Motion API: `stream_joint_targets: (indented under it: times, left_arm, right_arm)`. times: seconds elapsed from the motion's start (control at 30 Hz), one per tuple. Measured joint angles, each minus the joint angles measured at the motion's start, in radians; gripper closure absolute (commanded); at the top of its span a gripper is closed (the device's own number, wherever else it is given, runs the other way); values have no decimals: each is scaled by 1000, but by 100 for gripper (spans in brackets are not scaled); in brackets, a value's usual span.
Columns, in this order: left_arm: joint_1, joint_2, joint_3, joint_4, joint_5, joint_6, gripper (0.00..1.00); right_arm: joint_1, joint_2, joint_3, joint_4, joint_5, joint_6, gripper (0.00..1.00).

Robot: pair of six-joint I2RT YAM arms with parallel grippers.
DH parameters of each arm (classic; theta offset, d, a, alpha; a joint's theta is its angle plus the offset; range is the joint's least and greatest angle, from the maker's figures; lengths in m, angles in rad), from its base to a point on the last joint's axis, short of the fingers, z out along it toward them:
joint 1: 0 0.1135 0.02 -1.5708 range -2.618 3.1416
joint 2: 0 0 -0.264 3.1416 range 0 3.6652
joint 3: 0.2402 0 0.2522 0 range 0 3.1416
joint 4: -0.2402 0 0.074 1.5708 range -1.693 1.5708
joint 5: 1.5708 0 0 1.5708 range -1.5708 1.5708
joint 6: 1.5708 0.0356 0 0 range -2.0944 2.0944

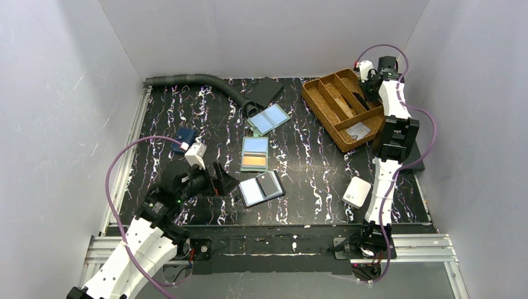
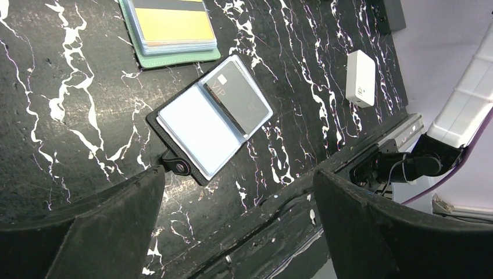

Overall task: Take the credit cards out of the card holder
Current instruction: Place the credit card in the storage box, then remove the credit card from the card holder.

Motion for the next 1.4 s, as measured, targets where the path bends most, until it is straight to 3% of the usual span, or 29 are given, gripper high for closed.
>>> stream_joint_targets:
  times: [0.2, 0.43, 0.67, 0.87, 1.0, 1.13, 1.4]
  left_arm:
    - [0, 7, -6, 10, 1, -11, 2]
    - [0, 31, -126, 159, 45, -104, 2]
    - [0, 196, -175, 322, 143, -235, 2]
    - [-2, 324, -135, 365, 207, -294, 5]
    - [-15, 336, -121, 381, 210, -311, 7]
    - [-37, 362, -110, 397, 209, -322, 8]
    - [-107, 436, -97, 454, 160, -355, 8]
  right_arm:
    - [-11, 2, -1, 39, -5, 27, 72]
    - [-25, -81, -113, 43, -106, 53, 67]
    - [-25, -433, -443, 39, -320, 96, 62]
    - [-23, -808, -837, 124, -613, 156, 61]
    - [-4, -910, -1030, 146, -791, 215, 61]
    - [75, -904, -1152, 151, -888, 249, 61]
    - [399, -912, -1359, 308, -917, 393, 58]
